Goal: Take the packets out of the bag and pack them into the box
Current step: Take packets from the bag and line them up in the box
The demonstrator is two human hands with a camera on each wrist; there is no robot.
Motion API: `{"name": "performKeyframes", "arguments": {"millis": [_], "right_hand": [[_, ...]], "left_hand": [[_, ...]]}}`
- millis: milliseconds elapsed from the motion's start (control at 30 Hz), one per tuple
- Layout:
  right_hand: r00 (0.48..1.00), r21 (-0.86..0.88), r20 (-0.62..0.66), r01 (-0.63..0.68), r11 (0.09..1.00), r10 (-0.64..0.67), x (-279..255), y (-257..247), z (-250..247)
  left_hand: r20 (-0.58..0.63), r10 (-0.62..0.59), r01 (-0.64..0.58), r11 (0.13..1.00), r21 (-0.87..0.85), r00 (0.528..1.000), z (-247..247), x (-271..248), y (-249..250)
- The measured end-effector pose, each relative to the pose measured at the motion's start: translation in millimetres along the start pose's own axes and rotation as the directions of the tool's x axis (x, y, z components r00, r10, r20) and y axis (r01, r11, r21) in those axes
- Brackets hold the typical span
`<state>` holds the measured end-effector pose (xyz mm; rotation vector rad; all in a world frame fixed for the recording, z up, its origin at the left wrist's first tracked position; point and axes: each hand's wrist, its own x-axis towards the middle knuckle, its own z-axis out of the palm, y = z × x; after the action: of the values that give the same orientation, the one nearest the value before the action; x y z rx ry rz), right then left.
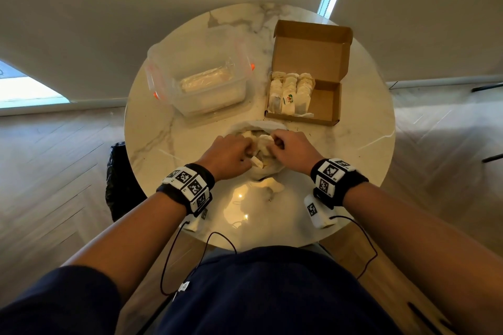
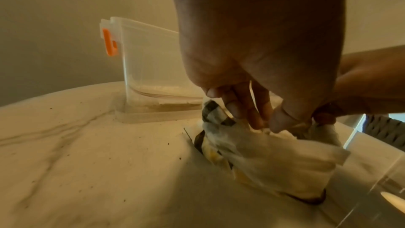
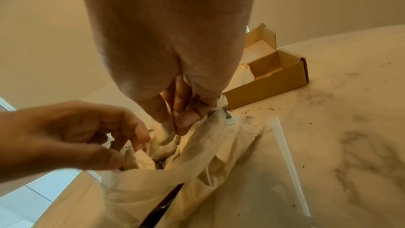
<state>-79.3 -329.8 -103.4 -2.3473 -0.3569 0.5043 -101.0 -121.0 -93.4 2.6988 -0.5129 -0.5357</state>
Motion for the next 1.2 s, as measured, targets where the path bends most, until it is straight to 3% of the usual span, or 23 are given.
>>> {"name": "performKeyframes", "arguments": {"millis": [200,333,467,633,967,1200], "right_hand": [[1.0,0.016,-0.011,-0.026,1.0,0.026,-3,4,-4],[0.999,0.039,-0.031,-0.006,0.999,0.007,-4,5,-6],[1.0,0.065,-0.004,0.029,0.997,-0.029,-3,2,-8],[0.997,0.095,0.035,0.062,0.993,-0.066,-5,-2,-11],[0.994,0.199,0.028,0.099,0.975,-0.106,-13,1,-20],[0.989,0.177,-0.106,0.122,0.977,-0.104,-7,13,-33]], "left_hand": [[0.041,0.034,-0.036,0.999,0.03,0.999,9,1,1],[-0.02,0.064,-0.064,0.997,-0.032,0.998,0,2,4],[-0.107,0.123,-0.143,0.97,-0.197,0.987,-14,1,10],[-0.172,-0.025,-0.035,0.941,-0.336,0.985,-22,1,15],[-0.255,-0.004,-0.061,0.967,-0.247,0.967,-15,14,23],[-0.294,0.031,-0.113,0.957,-0.267,0.955,-26,36,41]]}}
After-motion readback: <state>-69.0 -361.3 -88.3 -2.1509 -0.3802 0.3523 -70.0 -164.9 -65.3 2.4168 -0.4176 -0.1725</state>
